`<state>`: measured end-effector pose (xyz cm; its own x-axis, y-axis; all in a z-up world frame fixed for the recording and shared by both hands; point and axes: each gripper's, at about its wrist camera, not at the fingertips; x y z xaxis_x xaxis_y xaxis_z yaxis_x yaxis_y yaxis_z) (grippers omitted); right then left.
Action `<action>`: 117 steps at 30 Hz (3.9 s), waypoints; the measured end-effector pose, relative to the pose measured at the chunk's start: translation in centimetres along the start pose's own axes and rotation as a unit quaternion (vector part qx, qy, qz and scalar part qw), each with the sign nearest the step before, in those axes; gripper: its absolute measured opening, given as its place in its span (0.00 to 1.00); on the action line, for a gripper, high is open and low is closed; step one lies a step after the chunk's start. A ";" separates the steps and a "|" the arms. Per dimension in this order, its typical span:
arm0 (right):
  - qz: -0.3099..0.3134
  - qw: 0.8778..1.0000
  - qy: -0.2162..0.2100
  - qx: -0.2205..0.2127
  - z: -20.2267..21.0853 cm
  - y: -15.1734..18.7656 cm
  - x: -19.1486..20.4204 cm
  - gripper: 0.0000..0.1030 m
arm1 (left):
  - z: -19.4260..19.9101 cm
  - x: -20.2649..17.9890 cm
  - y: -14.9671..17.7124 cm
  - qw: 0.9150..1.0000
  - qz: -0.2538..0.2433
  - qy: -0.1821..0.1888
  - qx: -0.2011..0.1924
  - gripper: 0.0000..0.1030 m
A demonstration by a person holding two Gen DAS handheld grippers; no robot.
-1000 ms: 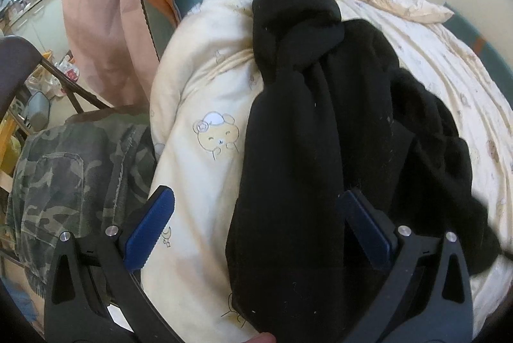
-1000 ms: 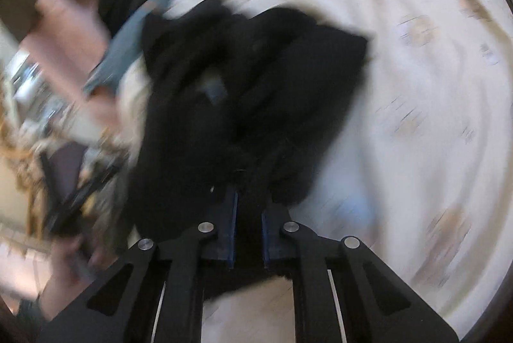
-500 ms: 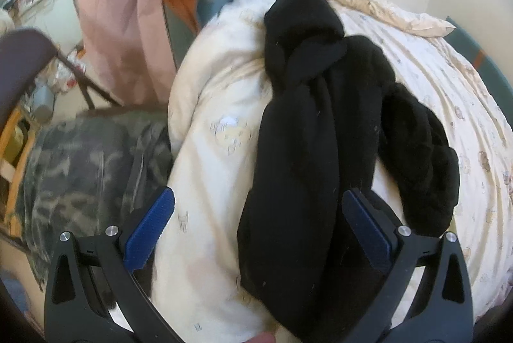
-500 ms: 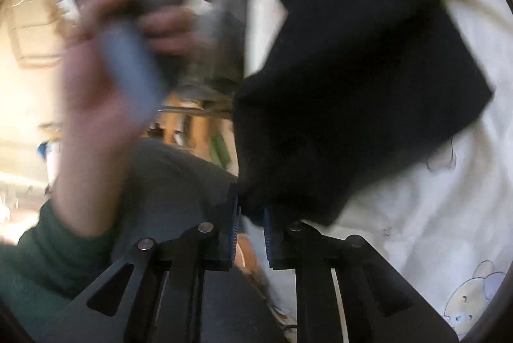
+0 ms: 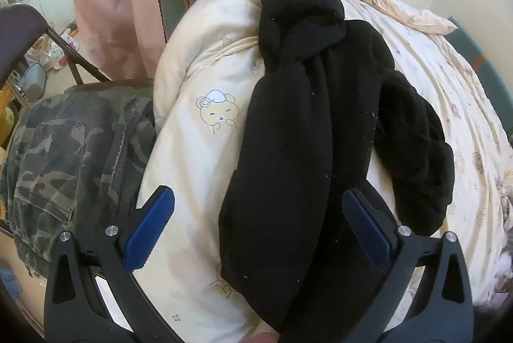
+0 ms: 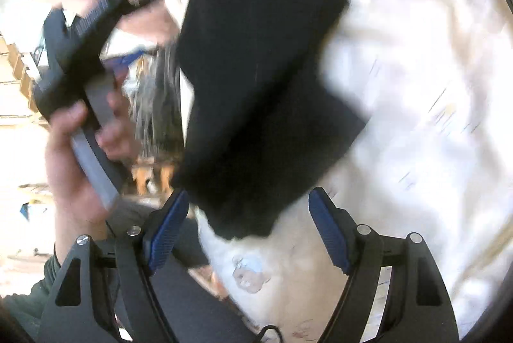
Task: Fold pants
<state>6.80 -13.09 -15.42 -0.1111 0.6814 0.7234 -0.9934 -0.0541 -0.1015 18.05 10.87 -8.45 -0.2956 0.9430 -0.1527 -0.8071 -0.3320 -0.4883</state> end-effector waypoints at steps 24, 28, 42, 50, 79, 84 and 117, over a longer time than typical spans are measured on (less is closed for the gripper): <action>0.028 0.976 0.130 -0.172 9.2 -6.4 -1.3 0.10 | -0.8 -0.7 0.3 1.000 -0.023 -0.001 -0.004 1.00; 0.055 0.980 0.109 -0.158 13.0 -0.8 2.0 0.10 | -0.4 -0.8 0.2 1.000 -0.022 0.000 -0.012 1.00; 0.010 0.989 0.097 0.113 4.1 8.7 0.6 0.15 | -0.5 -0.7 0.4 0.999 -0.027 -0.012 -0.014 1.00; 0.076 0.991 0.099 0.056 8.5 2.9 4.3 0.67 | -0.5 -0.5 0.1 1.000 -0.016 -0.006 -0.008 1.00; 0.121 0.961 0.195 -0.155 0.5 -34.5 -1.5 0.03 | -4.2 1.2 -3.2 1.000 0.010 -0.007 0.027 1.00; 0.163 0.931 0.265 -0.190 6.7 -34.9 -0.4 0.02 | -3.6 -0.1 -3.0 1.000 -0.008 -0.010 0.012 1.00; 0.123 0.886 0.421 -0.152 6.3 -46.9 -6.9 0.99 | -5.0 -0.1 -3.2 0.999 -0.026 -0.021 0.018 1.00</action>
<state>53.98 -19.85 -11.29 -0.1341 0.9860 -0.0996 -0.8741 -0.1650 -0.4568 23.21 11.89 -11.17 -0.2730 0.9577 -0.0907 -0.8393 -0.2832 -0.4641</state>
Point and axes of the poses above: each gripper's, at about its wrist camera, not at the fingertips, and z roughly against the way its jaws point, x to its left, y to its underside, and after that the axes turned 3 degrees about z, right-handed
